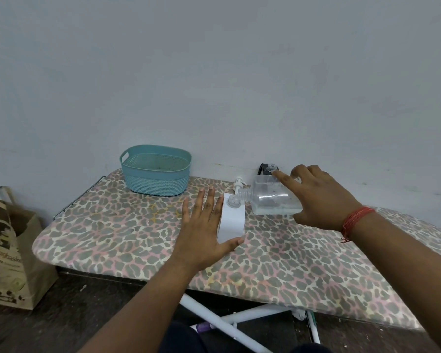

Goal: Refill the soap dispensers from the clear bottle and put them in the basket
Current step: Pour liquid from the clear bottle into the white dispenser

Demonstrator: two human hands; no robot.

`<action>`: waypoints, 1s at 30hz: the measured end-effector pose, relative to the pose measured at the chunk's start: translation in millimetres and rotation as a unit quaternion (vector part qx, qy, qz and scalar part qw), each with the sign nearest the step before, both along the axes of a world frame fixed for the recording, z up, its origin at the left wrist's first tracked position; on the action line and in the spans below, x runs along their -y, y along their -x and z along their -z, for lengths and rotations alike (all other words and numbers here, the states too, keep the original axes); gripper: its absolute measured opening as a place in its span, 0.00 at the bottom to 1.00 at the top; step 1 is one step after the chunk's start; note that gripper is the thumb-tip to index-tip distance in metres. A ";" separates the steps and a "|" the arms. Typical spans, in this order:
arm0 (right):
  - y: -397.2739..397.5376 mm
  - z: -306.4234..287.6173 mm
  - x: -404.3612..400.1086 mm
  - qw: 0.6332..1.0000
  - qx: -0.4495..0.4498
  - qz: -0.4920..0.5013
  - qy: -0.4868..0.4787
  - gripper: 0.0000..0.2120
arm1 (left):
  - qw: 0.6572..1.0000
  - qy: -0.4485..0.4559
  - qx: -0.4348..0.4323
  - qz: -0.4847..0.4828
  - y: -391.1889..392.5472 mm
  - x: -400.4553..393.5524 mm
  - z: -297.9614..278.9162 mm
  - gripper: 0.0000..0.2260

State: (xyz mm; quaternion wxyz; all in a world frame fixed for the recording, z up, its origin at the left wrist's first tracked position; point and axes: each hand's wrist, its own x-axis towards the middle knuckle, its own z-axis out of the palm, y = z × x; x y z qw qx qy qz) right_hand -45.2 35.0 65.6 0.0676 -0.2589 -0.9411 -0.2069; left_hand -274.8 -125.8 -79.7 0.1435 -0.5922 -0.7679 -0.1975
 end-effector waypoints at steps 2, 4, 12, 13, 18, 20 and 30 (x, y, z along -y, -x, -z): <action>0.2 -0.8 0.2 1.000 0.002 0.000 -0.003 0.50 | 1.000 0.002 0.002 0.000 -0.1 0.0 -0.5 0.49; 0.4 -1.3 0.4 1.000 0.003 0.000 -0.004 0.50 | 1.000 0.004 0.002 -0.001 -0.4 0.4 -0.8 0.49; 0.6 -2.0 0.8 1.000 0.006 0.000 -0.006 0.50 | 1.000 0.009 0.000 -0.002 -0.9 1.0 -2.2 0.49; 0.7 -2.3 0.8 1.000 0.007 0.000 -0.007 0.50 | 1.000 0.008 0.000 -0.002 -0.9 1.1 -2.2 0.49; 1.0 -3.4 0.5 1.000 0.006 -0.001 -0.008 0.50 | 1.000 0.013 -0.002 -0.003 -0.9 0.9 -1.9 0.49; 0.8 -3.0 0.6 1.000 0.007 -0.001 -0.008 0.50 | 1.000 0.013 -0.002 -0.004 -0.8 0.7 -1.6 0.49; -0.7 0.4 -0.7 1.000 0.001 -0.002 -0.006 0.50 | 1.000 0.008 0.001 -0.001 -0.3 0.0 -0.5 0.49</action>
